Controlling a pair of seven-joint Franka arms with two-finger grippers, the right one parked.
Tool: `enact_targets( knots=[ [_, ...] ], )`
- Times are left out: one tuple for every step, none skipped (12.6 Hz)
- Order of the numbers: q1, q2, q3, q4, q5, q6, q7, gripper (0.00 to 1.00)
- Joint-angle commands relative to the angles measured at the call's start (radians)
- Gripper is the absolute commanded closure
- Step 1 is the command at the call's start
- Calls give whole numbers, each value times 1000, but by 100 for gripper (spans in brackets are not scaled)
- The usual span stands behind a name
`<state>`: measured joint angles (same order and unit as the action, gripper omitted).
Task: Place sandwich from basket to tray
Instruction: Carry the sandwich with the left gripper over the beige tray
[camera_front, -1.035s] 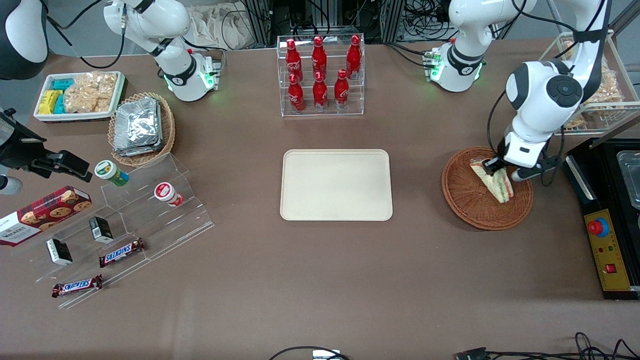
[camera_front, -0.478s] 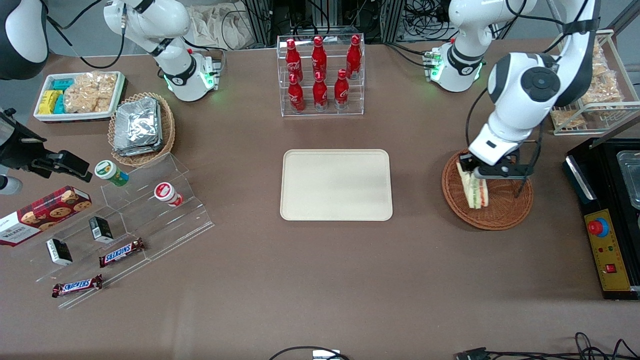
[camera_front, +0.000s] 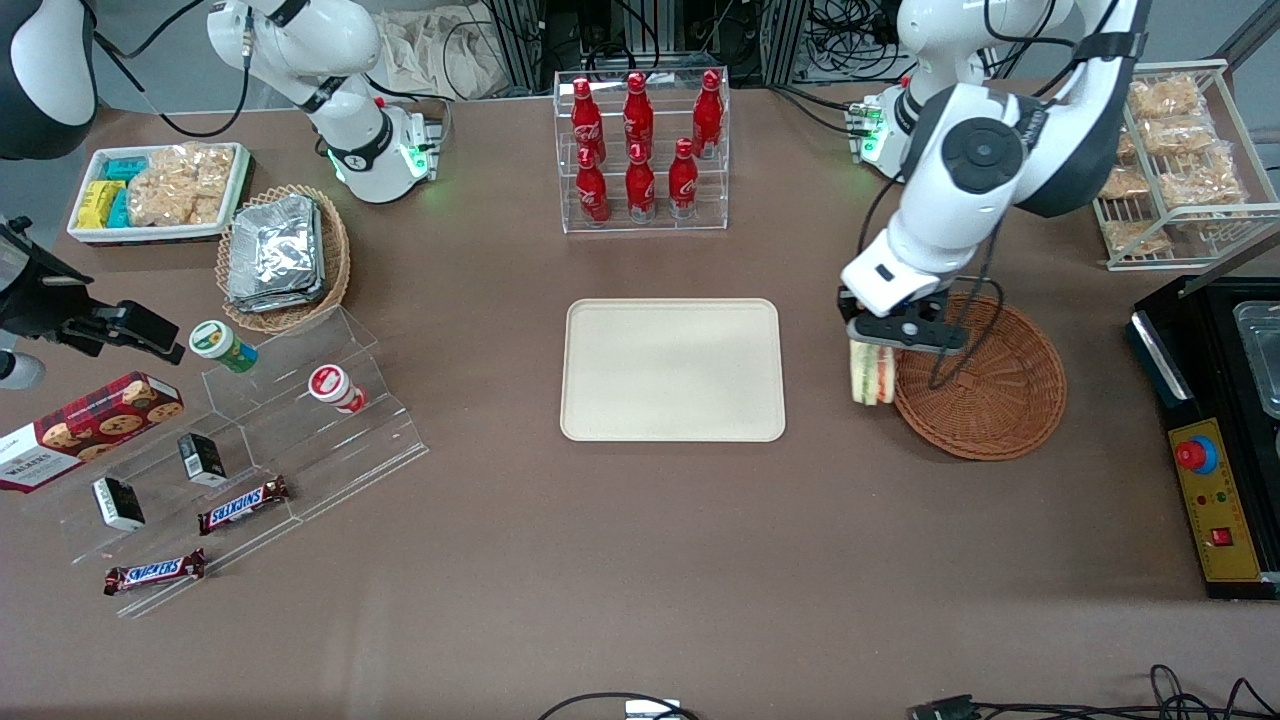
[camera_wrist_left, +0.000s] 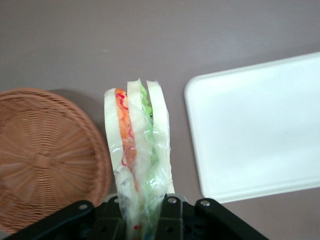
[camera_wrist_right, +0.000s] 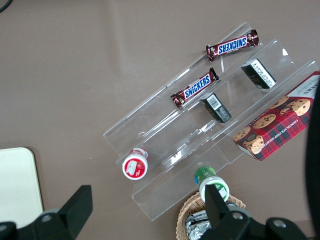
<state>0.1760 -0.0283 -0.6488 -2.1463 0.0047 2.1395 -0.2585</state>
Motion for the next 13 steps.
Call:
enact_targets(
  knots=[
    [8, 77, -110, 36, 11, 41, -120, 86],
    [8, 105, -136, 34, 11, 81, -148, 86],
    [2, 134, -159, 32, 12, 117, -166, 86],
    [-25, 157, -161, 26, 18, 143, -186, 86],
    [-48, 178, -161, 20, 49, 167, -208, 86],
    [-53, 221, -161, 17, 102, 190, -250, 86],
    [-71, 266, -161, 19, 168, 207, -307, 86],
    [-94, 312, -161, 20, 251, 215, -380, 86],
    [-99, 364, -161, 25, 341, 230, -457, 86],
    [-101, 407, -161, 25, 413, 258, -523, 86],
    [-108, 442, -161, 26, 469, 275, -574, 86],
    [-122, 470, -157, 26, 516, 281, -606, 86],
    [-122, 499, -155, 28, 555, 289, -631, 86]
  ],
)
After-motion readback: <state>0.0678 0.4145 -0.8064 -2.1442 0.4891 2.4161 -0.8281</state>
